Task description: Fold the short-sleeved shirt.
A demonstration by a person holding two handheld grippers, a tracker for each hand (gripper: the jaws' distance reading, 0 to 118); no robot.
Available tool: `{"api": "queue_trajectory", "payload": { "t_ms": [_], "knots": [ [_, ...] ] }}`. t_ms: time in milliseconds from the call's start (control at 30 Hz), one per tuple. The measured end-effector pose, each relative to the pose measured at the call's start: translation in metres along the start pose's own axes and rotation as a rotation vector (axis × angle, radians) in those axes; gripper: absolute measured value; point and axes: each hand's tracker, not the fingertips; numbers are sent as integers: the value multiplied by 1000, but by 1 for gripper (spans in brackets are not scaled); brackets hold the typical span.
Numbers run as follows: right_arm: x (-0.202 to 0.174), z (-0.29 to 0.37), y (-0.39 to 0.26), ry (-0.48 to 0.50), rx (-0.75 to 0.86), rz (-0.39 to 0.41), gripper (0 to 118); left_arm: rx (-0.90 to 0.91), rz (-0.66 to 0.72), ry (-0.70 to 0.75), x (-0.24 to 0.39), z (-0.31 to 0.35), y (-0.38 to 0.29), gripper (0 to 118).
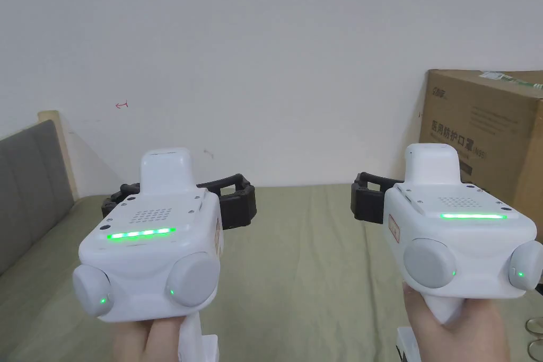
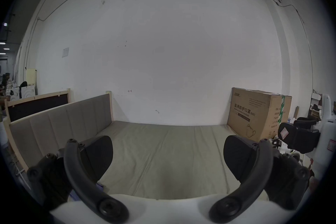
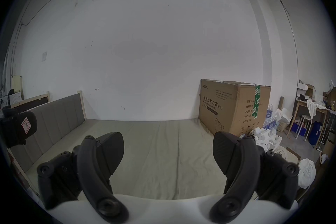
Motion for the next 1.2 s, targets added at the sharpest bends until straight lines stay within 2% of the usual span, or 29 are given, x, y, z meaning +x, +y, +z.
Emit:
{"api": "queue_trajectory", "payload": {
  "t_ms": [233,400,567,1200],
  "knots": [
    [-3,-4,1,9,-12,5,104,-13,6,-7,0,-2,-1,118],
    [-4,-6,1,6,-20,5,104,-41,15,43,0,-10,-2,118],
    [-4,-7,0,5,-22,15,104,-55,49,26,-4,-12,-3,118],
    [-1,-10,-1,8,-28,1,104,-44,39,-11,6,-12,-5,118]
  ]
}}
